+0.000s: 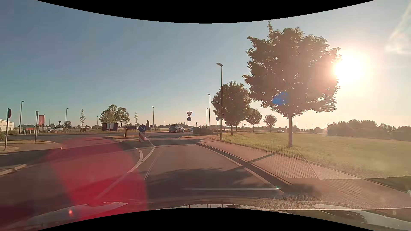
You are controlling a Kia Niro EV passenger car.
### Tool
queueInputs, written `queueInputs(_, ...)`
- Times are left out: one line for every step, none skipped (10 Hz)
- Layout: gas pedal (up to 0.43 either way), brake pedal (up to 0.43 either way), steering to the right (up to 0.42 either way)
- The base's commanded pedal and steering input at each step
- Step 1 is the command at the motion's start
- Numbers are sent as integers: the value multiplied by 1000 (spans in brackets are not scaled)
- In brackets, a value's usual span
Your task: Follow the waypoints while adhering to traffic rules and regulations
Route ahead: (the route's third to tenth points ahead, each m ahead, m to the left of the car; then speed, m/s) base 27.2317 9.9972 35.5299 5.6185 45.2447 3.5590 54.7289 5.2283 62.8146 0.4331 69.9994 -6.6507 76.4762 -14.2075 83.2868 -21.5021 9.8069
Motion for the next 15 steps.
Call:
queueInputs(0,0,-88)
queueInputs(0,0,-86)
queueInputs(0,0,-84)
queueInputs(0,0,-81)
queueInputs(0,0,-77)
queueInputs(0,0,-70)
queueInputs(0,43,-67)
queueInputs(0,134,-71)
queueInputs(0,165,-83)
queueInputs(0,177,-96)
queueInputs(0,177,-99)
queueInputs(0,183,-96)
queueInputs(0,183,-95)
queueInputs(0,183,-93)
queueInputs(0,189,-90)
